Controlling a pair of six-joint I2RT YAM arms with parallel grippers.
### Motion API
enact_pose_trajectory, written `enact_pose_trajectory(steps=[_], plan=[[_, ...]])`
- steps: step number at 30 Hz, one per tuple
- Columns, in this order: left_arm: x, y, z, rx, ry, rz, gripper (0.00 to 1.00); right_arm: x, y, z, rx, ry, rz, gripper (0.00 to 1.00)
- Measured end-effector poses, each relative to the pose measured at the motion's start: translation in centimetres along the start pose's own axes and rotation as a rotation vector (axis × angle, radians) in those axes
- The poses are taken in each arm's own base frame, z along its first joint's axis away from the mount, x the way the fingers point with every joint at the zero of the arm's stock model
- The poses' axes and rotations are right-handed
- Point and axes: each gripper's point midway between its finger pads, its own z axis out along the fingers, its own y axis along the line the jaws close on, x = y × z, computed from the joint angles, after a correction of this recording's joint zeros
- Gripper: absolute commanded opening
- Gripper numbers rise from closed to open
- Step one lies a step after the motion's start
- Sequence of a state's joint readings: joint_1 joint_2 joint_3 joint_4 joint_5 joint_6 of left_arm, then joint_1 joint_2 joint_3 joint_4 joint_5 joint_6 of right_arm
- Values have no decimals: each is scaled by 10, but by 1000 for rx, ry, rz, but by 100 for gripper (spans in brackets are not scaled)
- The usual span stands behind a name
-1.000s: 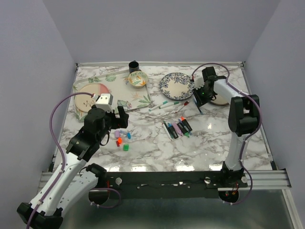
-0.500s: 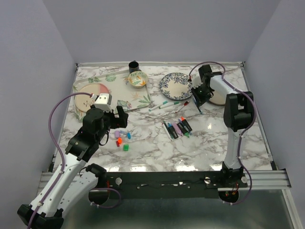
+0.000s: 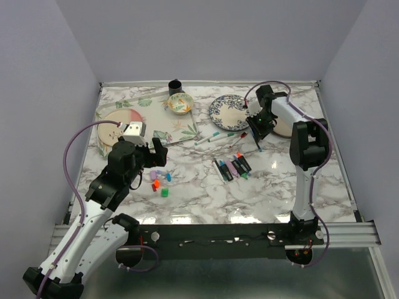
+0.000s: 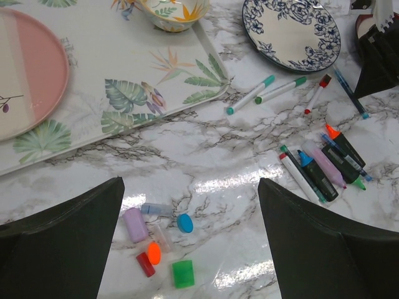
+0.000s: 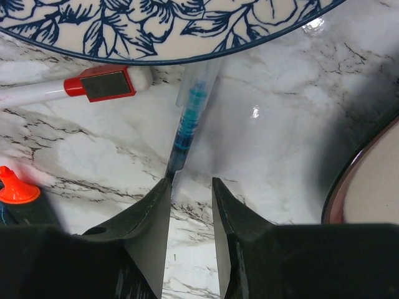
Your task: Open the pen caps
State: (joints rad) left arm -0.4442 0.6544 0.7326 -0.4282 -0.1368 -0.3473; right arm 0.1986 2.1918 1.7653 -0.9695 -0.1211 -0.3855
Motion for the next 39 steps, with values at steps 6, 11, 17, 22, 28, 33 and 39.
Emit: enact_pose_trajectory(steps=[6,11,17,22,28,33,39], plan=[[0,0,0,0,0,0,98,4,8,0,-43,11,8,46],[0,1,0,-2,-1,-2,97,3,15,-1,-71,9,19,49],[0,0,0,4,1,-3,98,-1,18,-3,-83,-4,30,49],[0,0,0,6,2,-4,98,-2,20,-3,-81,0,46,40],[0,0,0,5,2,-5,98,1,23,6,-50,38,46,35],[0,0,0,5,2,-5,98,4,23,9,-12,67,41,26],[0,0,0,6,2,-5,98,9,23,9,7,97,51,13]])
